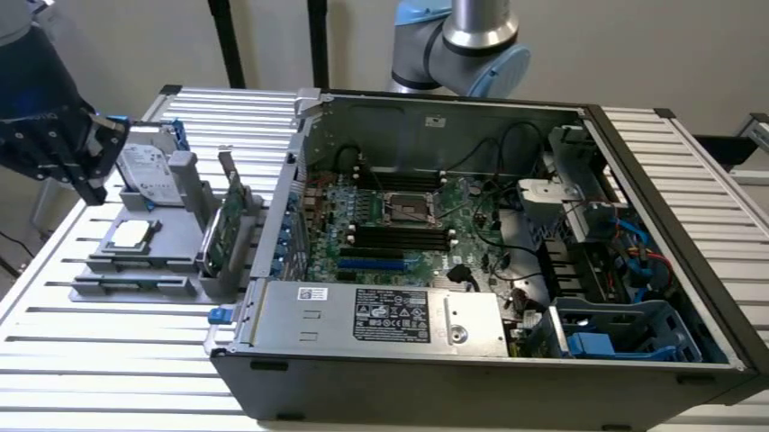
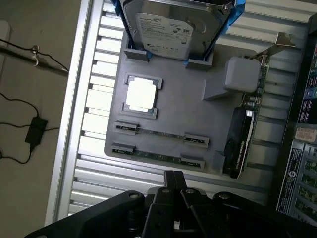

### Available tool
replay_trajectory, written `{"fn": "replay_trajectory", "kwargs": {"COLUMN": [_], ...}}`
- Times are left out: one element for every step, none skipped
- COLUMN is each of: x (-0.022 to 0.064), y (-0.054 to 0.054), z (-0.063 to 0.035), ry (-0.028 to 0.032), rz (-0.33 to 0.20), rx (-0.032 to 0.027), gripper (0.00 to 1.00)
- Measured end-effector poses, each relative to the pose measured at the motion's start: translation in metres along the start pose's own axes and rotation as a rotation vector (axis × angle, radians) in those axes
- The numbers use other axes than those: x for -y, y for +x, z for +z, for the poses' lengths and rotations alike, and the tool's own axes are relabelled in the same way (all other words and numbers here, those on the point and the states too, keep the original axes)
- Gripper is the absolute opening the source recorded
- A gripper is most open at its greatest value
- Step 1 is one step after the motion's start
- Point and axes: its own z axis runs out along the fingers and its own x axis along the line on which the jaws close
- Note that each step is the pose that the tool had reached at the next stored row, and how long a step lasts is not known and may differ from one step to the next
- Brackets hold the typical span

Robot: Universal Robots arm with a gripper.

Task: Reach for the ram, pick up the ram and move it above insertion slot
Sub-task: 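Pick up the ram and move it above insertion slot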

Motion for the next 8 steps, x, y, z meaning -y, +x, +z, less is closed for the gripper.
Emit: {"fn": "replay_trajectory", "kwargs": {"x": [0.0000, 0.0000, 0.0000, 0.0000, -0.0001, -0.0001, -0.0001, -0.0001], "y": [0.0002, 0.0002, 0.0003, 0.0003, 0.0003, 0.0003, 0.0004, 0.0003], "z": [0.0000, 0.0000, -0.0001, 0.0000, 0.0001, 0.0001, 0.0001, 0.0001], "ry": [0.0001, 0.0002, 0.0004, 0.0004, 0.0005, 0.0005, 0.0007, 0.0008], "rz": [-0.018, -0.036, -0.054, -0.072, -0.090, -0.108, -0.126, -0.144], "rx": [-0.0008, -0.0015, -0.0023, -0.0029, -0.0034, -0.0040, -0.0047, -0.0055], "gripper": [0.11, 0.11, 0.11, 0.11, 0.11, 0.11, 0.11, 0.11]}}
